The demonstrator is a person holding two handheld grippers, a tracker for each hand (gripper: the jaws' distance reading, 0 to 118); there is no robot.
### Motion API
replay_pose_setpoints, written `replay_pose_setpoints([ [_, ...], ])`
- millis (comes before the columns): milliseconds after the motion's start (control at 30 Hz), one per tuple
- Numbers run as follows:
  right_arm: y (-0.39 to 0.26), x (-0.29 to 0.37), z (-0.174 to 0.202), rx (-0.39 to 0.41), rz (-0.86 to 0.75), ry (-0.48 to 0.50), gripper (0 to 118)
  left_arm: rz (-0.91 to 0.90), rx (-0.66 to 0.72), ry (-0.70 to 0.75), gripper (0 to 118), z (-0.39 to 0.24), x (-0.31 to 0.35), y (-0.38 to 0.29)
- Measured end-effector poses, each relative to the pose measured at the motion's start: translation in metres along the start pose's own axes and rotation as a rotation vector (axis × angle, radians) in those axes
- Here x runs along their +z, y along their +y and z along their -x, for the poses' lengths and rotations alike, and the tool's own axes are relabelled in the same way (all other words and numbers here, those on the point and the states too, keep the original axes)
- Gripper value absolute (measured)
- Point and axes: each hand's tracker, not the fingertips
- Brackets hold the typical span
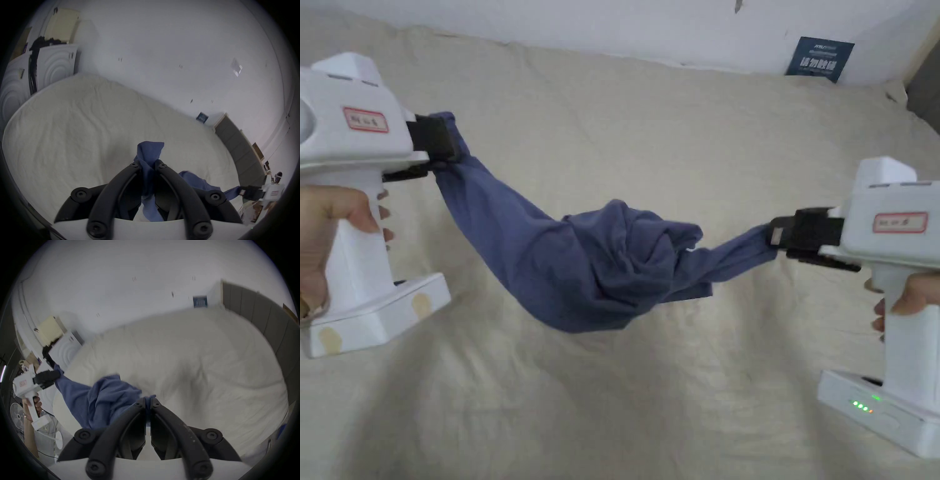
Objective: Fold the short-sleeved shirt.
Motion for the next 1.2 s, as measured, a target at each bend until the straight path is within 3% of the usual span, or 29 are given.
replay_pose_setpoints([
  [200,0.069,0.105,0.02,0.077,-0.271,0.002,6,-0.232,0.015,-0.079,13,-0.017,0.081,0.062],
  [367,0.102,0.167,0.017,-0.007,-0.394,0.077,6,-0.351,0.106,-0.189,14,-0.016,0.129,0.1],
  [500,0.117,0.198,0.028,0.008,-0.435,0.079,6,-0.391,0.015,-0.192,13,-0.04,0.153,0.112],
  [767,0.152,0.196,0.047,0.095,-0.46,-0.069,6,-0.438,-0.041,-0.172,13,-0.08,0.163,0.148],
  [967,0.21,0.178,0.069,0.105,-0.473,-0.157,6,-0.473,-0.178,-0.008,13,-0.119,0.14,0.191],
  [1100,0.252,0.165,0.09,0.17,-0.546,-0.28,6,-0.473,-0.161,-0.018,13,-0.135,0.123,0.228],
  [1200,0.282,0.161,0.101,0.153,-0.568,-0.293,6,-0.486,-0.171,-0.019,13,-0.144,0.112,0.253],
])
